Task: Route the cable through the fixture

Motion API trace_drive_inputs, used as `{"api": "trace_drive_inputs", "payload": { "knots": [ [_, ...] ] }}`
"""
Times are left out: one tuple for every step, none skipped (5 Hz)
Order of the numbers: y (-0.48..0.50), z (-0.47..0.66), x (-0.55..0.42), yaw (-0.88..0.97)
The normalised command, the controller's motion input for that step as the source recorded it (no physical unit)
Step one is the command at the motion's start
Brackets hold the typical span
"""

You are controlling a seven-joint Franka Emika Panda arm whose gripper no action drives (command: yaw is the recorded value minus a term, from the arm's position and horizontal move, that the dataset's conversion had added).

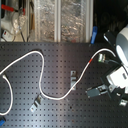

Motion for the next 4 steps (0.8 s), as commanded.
{"api": "trace_drive_inputs", "payload": {
  "knots": [
    [-0.579, 0.00, -0.007, -0.17],
    [-0.012, 0.00, -0.016, 0.00],
    [0.007, 0.00, -0.295, 0.11],
    [0.155, 0.00, -0.320, 0.31]
  ]
}}
